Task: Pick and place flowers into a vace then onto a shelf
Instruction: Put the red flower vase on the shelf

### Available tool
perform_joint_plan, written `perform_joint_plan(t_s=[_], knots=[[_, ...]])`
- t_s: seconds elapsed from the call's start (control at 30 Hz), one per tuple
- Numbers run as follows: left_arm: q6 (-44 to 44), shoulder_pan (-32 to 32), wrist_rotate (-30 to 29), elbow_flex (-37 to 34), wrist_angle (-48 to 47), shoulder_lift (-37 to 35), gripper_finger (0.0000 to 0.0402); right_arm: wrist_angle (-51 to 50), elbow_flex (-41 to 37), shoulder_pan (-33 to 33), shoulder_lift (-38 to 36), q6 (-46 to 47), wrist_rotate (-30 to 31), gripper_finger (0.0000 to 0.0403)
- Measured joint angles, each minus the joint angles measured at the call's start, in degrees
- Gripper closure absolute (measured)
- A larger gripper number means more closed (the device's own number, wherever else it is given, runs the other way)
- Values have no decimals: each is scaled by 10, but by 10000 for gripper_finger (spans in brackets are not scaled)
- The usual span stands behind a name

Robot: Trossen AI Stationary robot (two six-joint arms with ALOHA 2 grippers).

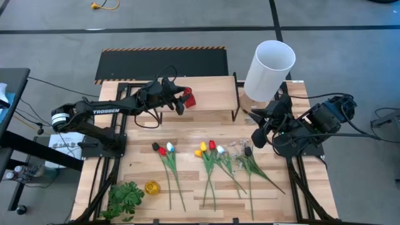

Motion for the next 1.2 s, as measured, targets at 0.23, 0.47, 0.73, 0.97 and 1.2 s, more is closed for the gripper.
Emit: perform_joint_plan(t_s=[0.23, 0.47, 0.73, 0.97, 1.2], knots=[[1, 0, -1, 0, 1, 0, 279, 0, 0, 0, 0, 0, 0, 342], [1, 0, -1, 0, 0, -2, 271, 0, 0, 0, 0, 0, 0, 342], [51, 2, 19, -1, -26, -49, 281, 0, 0, 0, 0, 0, 0, 342], [126, 58, 92, -1, -106, -93, 273, 0, 0, 0, 0, -4, -2, 342], [131, 145, 232, -1, -103, -111, 281, 0, 0, 14, 0, -5, -3, 342]])
